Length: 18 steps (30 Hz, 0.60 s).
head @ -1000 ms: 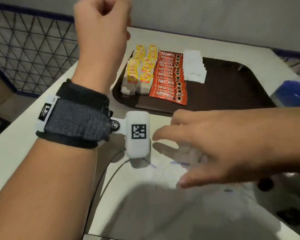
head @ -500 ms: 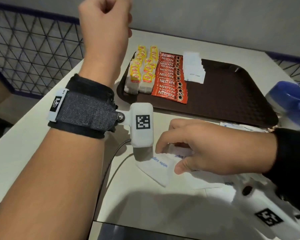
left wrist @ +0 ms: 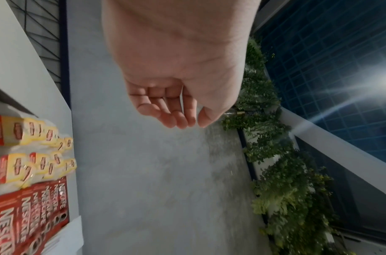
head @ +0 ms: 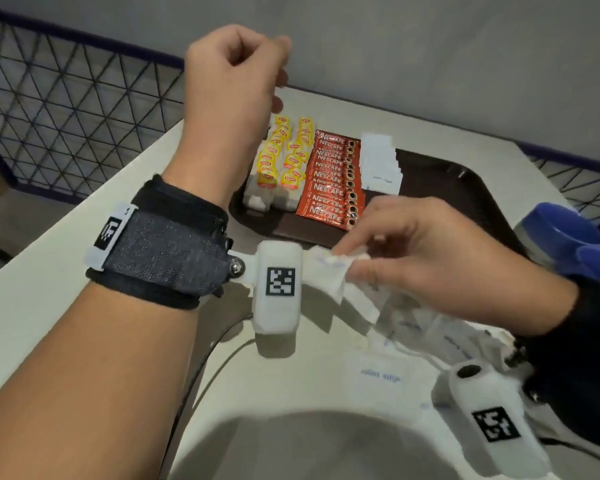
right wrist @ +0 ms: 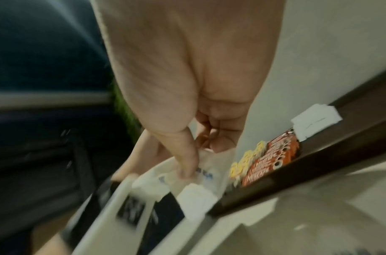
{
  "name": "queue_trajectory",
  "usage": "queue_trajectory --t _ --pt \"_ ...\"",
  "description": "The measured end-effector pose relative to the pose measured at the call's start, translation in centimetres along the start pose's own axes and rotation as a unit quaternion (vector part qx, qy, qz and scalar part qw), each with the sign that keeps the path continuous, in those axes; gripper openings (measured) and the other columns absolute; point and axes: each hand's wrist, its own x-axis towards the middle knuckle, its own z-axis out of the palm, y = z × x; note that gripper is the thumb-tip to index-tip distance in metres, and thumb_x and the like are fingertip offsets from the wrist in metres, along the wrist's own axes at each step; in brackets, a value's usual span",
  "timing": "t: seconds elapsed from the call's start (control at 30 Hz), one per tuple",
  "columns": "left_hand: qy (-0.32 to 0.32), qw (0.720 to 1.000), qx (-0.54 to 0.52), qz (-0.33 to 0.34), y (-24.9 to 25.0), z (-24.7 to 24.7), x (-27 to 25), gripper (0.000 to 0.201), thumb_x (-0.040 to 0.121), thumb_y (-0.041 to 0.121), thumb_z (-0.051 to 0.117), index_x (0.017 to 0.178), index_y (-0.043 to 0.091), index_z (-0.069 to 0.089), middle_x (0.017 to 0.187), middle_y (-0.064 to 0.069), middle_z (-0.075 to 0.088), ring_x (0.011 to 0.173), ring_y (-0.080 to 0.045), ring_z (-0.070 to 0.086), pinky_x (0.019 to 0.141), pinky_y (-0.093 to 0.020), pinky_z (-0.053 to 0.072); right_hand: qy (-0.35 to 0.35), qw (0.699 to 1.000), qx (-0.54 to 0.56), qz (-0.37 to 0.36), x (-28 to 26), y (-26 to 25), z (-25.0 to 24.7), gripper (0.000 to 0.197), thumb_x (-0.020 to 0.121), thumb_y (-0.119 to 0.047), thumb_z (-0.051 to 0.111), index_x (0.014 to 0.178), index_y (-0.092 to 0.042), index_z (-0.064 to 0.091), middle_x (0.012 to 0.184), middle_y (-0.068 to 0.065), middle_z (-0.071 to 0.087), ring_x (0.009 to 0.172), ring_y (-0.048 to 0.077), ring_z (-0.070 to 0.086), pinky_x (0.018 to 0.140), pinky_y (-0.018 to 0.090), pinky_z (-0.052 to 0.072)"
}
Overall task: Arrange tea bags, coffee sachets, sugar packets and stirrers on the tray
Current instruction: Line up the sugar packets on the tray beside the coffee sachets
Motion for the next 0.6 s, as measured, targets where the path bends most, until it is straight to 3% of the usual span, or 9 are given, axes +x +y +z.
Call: queue_trajectory --t 0.1,0.17,0.2,0.23,0.3,0.4,0.5,0.6 --pt "-0.115 0.993 -0.002 -0.036 0.6 1.4 -1.5 0.009 0.088 0.027 0.069 0.085 0.019 0.069 0.075 0.004 0.069 0.063 -0.013 0.062 0.053 -0.023 0.043 0.122 0.968 0.196 0.102 0.2 0.9 -1.4 0.01 0.077 -0.012 0.081 0.087 -0.015 0.08 0.089 0.018 0.075 0.085 0.043 0.067 0.077 0.051 0.057" --pt "-0.211 0.975 -0.001 -0.069 0.9 2.4 -2.5 0.014 0.082 0.026 0.066 0.092 0.022 0.073 0.082 0.006 0.072 0.071 -0.013 0.065 0.059 -0.025 0.046 0.156 0.911 0.352 0.148 0.4 1.2 -1.9 0.008 0.076 -0.012 0.074 0.084 -0.011 0.077 0.099 0.025 0.073 0.093 0.048 0.067 0.084 0.052 0.057" --pt "-0.256 0.963 -0.002 -0.087 1.0 2.8 -3.0 0.021 0.079 0.023 0.064 0.097 0.02 0.074 0.085 0.004 0.073 0.076 -0.014 0.067 0.063 -0.028 0.048 0.16 0.879 0.419 0.161 0.4 1.5 -2.0 0.007 0.079 -0.01 0.071 0.084 -0.009 0.075 0.097 0.022 0.074 0.088 0.043 0.069 0.08 0.044 0.059" --pt "-0.297 0.949 -0.007 -0.101 1.0 3.2 -3.5 0.026 0.078 0.02 0.063 0.102 0.017 0.074 0.089 -0.001 0.073 0.08 -0.017 0.067 0.066 -0.031 0.049 0.16 0.853 0.467 0.17 0.4 1.7 -2.2 0.007 0.081 -0.008 0.067 0.084 -0.008 0.073 0.089 0.015 0.074 0.076 0.03 0.07 0.069 0.031 0.06" --pt "-0.344 0.932 -0.018 -0.117 1.0 3.9 -4.5 0.029 0.079 0.014 0.065 0.107 0.012 0.073 0.1 -0.013 0.074 0.084 -0.021 0.068 0.069 -0.034 0.05 0.15 0.821 0.521 0.181 0.2 2.3 -2.3 0.008 0.082 -0.008 0.064 0.088 -0.008 0.07 0.078 0.003 0.071 0.063 0.009 0.059 0.056 0.017 0.046" --pt "-0.313 0.94 -0.004 -0.133 0.7 4.7 -5.3 0.019 0.089 0.011 0.074 0.108 0.009 0.074 0.104 -0.015 0.077 0.079 -0.018 0.068 0.063 -0.029 0.052 0.12 0.814 0.536 0.191 -0.3 3.3 -2.2 0.02 0.082 -0.011 0.065 0.098 -0.006 0.075 0.08 0.004 0.067 0.064 0.008 0.051 0.058 0.02 0.039" --pt "-0.272 0.945 -0.027 -0.179 0.1 5.4 -5.6 0.02 0.094 0.011 0.071 0.114 0.009 0.074 0.102 -0.011 0.079 0.078 -0.019 0.071 0.06 -0.027 0.052 0.113 0.802 0.547 0.21 -1.0 4.1 -2.3 0.035 0.08 -0.011 0.067 0.113 -0.002 0.074 0.089 0.011 0.067 0.069 0.013 0.05 0.06 0.022 0.041" --pt "-0.23 0.94 -0.09 -0.238 -0.1 5.8 -5.8 0.025 0.094 0.008 0.068 0.119 0.007 0.071 0.098 -0.012 0.078 0.069 -0.018 0.07 0.056 -0.024 0.054 0.136 0.769 0.587 0.215 -1.7 4.6 -2.9 0.033 0.076 -0.013 0.069 0.106 -0.004 0.078 0.078 0.006 0.067 0.067 0.012 0.049 0.059 0.019 0.046"
